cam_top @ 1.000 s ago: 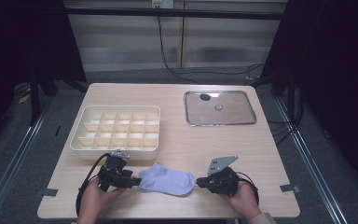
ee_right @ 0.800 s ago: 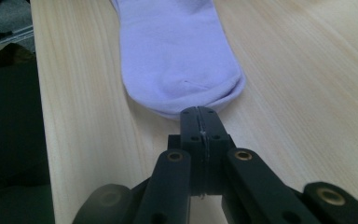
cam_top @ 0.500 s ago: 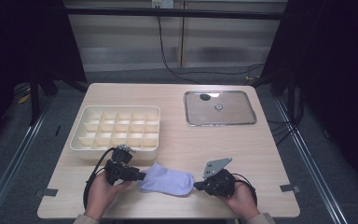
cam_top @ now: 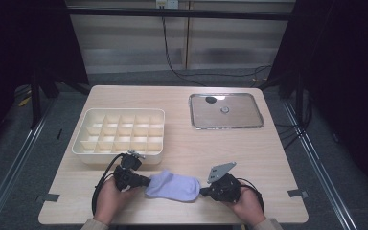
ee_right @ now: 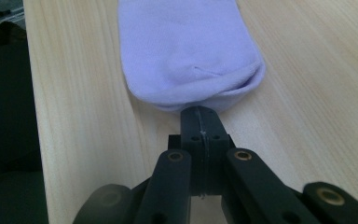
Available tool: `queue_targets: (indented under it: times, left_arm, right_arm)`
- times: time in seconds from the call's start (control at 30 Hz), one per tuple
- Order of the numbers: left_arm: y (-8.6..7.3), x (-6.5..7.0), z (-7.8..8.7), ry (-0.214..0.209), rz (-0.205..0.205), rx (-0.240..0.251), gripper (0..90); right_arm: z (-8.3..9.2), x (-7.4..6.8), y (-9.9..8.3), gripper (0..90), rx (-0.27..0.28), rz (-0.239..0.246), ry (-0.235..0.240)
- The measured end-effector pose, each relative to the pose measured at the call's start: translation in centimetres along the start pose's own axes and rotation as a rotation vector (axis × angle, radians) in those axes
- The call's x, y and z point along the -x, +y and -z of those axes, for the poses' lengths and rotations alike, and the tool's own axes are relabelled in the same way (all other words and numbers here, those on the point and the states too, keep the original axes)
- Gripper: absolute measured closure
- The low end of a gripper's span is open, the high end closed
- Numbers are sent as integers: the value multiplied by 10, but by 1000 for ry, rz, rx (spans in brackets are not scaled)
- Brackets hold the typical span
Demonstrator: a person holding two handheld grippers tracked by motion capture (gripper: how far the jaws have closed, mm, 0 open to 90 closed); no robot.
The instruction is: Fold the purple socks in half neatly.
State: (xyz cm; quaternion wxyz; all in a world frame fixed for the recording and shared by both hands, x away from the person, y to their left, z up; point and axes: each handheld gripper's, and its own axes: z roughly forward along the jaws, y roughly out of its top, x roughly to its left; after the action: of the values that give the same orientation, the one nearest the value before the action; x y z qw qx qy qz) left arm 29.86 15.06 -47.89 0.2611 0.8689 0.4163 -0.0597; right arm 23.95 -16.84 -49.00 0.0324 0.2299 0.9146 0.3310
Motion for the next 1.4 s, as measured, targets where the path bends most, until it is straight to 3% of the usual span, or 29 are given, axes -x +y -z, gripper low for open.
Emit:
queue_targets:
  times: [0.27,0.73,1.03,1.4]
  left_arm:
    - [1,-1,4,-6,10,-19,890]
    - [4,0,28,-64,26,41,897]
    - [11,12,38,-115,-10,74,898]
    - [18,22,43,-130,-45,84,899]
  right_arm:
    - [0,0,0,900,2,-10,4]
    - [-1,2,0,900,5,-11,10]
    - [-2,2,1,900,3,-20,11]
    - [-2,1,2,900,3,-23,5]
